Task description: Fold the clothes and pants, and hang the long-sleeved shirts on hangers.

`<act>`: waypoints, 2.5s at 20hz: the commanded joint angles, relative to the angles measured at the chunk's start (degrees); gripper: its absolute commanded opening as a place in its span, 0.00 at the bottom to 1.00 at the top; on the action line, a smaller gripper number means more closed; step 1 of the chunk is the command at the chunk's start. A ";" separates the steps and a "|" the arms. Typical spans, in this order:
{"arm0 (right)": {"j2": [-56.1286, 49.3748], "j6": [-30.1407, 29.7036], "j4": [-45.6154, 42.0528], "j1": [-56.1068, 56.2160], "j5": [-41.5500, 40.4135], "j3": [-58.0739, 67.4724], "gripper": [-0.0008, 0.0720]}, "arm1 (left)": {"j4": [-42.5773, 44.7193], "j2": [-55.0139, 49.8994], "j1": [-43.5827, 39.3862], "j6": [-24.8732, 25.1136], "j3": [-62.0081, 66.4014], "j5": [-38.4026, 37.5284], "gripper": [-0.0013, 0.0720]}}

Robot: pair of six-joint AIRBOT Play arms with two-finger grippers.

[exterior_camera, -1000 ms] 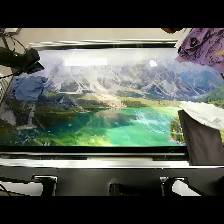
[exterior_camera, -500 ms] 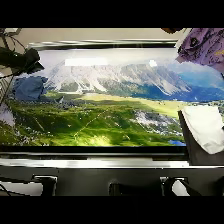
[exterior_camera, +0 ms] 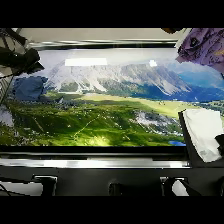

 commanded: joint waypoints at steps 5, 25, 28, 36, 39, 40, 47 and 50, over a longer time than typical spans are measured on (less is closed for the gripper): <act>0.04 1.31 -0.76 -0.02 -2.58 -0.39 0.20 | 0.00 0.04 0.00 0.02 -0.02 0.04 0.04; -0.20 -40.46 29.57 44.74 34.21 13.84 0.06 | 12.09 16.59 -4.04 12.37 -21.64 4.98 0.04; -0.20 -39.71 29.53 49.86 34.42 13.84 0.06 | 12.28 20.98 -6.43 12.46 -26.95 8.61 0.04; -0.20 -39.71 27.76 50.69 34.77 13.84 0.06 | 13.27 22.23 -8.87 11.91 -29.16 7.19 0.04; -0.20 -39.71 27.78 50.69 34.77 13.84 0.06 | 13.27 22.21 -8.87 11.91 -29.16 7.19 0.04; -0.20 -39.71 27.76 50.69 34.77 13.84 0.06 | 13.27 22.21 -8.87 11.91 -29.16 7.19 0.04; -0.20 -39.71 27.76 50.69 34.77 13.84 0.06 | 13.27 22.18 -8.87 11.91 -29.16 7.17 0.04; -0.20 -39.71 27.76 50.69 34.77 13.84 0.06 | 13.29 22.18 -8.87 11.91 -29.16 7.19 0.04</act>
